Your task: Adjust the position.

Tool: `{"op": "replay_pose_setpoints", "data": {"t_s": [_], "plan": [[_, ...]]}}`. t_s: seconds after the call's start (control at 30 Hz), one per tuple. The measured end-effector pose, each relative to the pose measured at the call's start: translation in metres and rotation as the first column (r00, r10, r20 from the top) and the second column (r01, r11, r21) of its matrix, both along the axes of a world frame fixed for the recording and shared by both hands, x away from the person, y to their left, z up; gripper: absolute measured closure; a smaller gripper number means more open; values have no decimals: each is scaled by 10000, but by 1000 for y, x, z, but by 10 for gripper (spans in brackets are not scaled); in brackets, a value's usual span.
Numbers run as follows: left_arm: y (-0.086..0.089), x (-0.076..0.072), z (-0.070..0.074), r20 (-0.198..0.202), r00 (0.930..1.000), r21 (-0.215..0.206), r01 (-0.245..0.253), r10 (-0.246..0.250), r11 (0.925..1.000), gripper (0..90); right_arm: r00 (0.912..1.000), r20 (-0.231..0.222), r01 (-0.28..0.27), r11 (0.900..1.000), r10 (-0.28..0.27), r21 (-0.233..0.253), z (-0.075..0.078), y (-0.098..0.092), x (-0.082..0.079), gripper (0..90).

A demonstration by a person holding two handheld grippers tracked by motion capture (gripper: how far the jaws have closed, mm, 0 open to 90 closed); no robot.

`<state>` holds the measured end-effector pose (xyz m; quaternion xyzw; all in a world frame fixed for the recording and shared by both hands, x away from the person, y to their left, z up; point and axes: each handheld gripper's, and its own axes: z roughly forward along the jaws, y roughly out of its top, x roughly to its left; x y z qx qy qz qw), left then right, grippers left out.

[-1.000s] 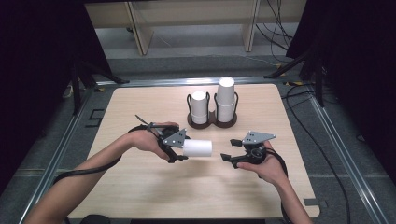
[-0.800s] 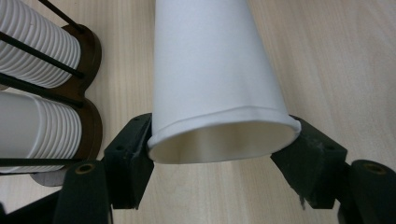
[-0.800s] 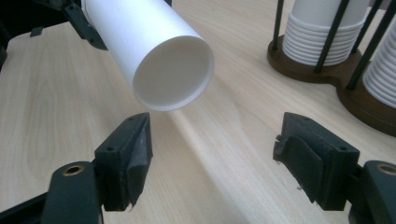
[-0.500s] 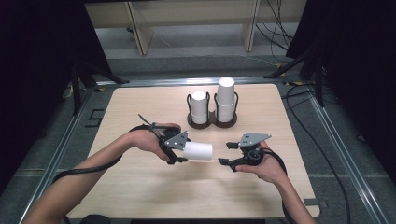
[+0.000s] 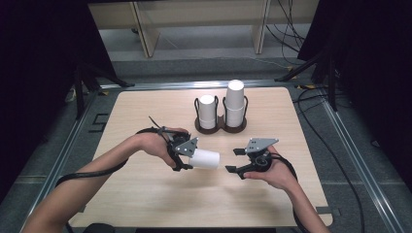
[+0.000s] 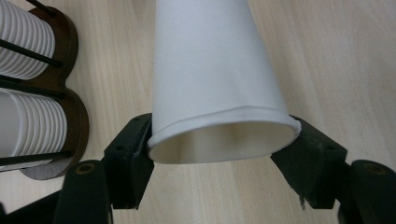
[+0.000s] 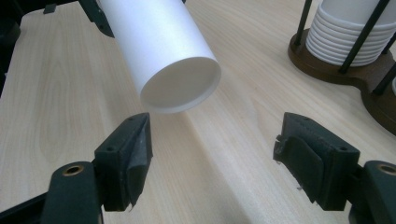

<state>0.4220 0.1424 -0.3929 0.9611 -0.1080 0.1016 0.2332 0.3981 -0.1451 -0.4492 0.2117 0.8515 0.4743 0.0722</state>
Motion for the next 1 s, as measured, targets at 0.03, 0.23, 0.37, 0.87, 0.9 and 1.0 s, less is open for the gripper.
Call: {"op": "replay_pose_setpoints", "data": {"t_s": [0.03,0.23,0.37,0.87,0.9,1.0], "plan": [[-1,0,1,0,10000,108,52,-52,9999,310,9998,182,-66,10000,66,-37,0,1,1,265],[-4,-1,3,-8,9999,423,164,-164,9990,310,9993,210,-304,9995,306,-123,2,4,3,265],[-5,-1,3,-70,9999,635,112,-107,9979,311,9995,80,-292,9995,293,-157,2,5,3,265],[-12,-2,8,-264,9992,1179,-268,302,9927,311,9978,298,-583,9974,596,-433,9,13,3,264],[-12,-2,8,-273,9992,1242,-271,307,9919,312,9981,188,-571,9975,579,-424,9,14,2,264],[-13,-2,8,-283,9991,1330,-268,309,9907,311,9971,265,-694,9958,710,-589,11,16,3,266]]}}
